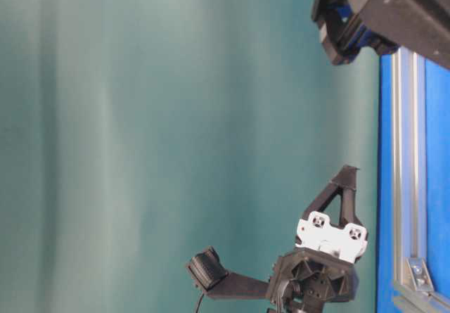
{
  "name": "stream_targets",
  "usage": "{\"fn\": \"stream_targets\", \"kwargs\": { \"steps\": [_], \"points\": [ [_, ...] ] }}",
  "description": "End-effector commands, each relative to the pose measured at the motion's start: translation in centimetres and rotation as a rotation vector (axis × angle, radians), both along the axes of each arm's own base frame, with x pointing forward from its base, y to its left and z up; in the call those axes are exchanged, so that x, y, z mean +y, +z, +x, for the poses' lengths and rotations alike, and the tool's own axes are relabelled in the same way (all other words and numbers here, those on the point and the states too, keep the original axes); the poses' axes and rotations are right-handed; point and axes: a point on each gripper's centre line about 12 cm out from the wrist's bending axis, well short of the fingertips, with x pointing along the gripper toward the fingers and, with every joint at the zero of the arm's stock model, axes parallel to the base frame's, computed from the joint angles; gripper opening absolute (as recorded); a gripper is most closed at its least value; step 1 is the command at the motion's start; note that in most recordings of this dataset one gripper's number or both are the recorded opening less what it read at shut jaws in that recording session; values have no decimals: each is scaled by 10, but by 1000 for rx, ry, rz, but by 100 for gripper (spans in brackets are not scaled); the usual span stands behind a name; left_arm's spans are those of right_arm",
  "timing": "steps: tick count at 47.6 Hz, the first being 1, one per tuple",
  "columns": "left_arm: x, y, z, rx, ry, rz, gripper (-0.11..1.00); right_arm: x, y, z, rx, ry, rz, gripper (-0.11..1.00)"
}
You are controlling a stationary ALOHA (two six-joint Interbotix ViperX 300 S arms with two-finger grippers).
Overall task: Insert the wire through the string loop located on the right side.
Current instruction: 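Lower the right gripper onto the black USB cable and grasp it near the plug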
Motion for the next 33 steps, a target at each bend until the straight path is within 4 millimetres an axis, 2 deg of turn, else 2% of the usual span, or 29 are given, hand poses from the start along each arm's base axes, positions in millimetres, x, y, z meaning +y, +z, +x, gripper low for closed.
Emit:
{"fn": "stream_targets", "kwargs": {
  "steps": [1, 7, 25, 29, 33],
  "points": [
    [-3, 18, 4, -46, -18, 23, 0, 10, 25, 1, -68, 23, 22, 0],
    [-3, 16, 1, -39, -16, 21, 0, 13, 25, 1, -42, 27, 24, -6],
    [-2, 16, -1, -38, -13, 22, 0, 23, 25, 1, 5, 32, 80, -5],
    [-2, 17, -1, -40, -13, 21, 0, 25, 24, 0, 13, 34, 83, 1],
    [-2, 17, -1, -41, -12, 19, 0, 26, 25, 1, 16, 30, 94, 16]
  ]
}}
